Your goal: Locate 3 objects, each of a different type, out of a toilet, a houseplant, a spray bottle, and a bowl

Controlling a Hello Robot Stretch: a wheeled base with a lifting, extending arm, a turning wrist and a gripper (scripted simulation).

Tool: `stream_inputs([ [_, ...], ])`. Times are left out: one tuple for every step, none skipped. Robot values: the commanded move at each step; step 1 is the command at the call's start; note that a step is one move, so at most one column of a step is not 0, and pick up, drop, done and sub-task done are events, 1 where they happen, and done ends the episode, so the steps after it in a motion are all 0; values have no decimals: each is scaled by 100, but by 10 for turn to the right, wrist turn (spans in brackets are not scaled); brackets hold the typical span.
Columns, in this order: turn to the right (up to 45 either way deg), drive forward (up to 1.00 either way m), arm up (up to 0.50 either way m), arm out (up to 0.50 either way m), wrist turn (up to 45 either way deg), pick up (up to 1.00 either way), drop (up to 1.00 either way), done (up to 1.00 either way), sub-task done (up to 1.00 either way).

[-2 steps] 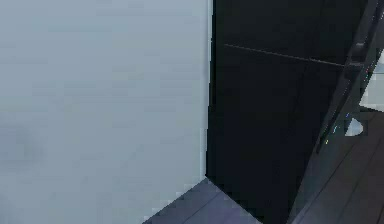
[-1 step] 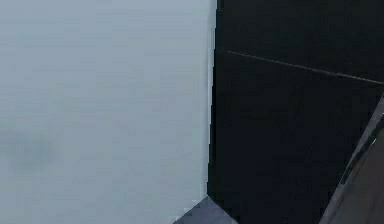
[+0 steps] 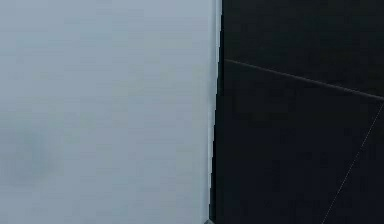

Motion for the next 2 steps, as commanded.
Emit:
stream_inputs([
  [450, 0, 0, 0, 0, 0, 0, 0, 0],
  [240, 0, 0, 0, 0, 0, 0, 0, 0],
])
